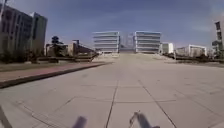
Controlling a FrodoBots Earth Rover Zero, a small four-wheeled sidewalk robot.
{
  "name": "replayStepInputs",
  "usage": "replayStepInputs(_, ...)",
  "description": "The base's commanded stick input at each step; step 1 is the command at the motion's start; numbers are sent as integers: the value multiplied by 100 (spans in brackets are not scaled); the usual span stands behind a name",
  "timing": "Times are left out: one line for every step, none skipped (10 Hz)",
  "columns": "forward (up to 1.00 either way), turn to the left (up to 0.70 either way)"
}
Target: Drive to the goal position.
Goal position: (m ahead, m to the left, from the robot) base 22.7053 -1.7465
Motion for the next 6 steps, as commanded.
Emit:
replayStepInputs(70,0)
replayStepInputs(70,0)
replayStepInputs(70,0)
replayStepInputs(70,0)
replayStepInputs(70,0)
replayStepInputs(70,0)
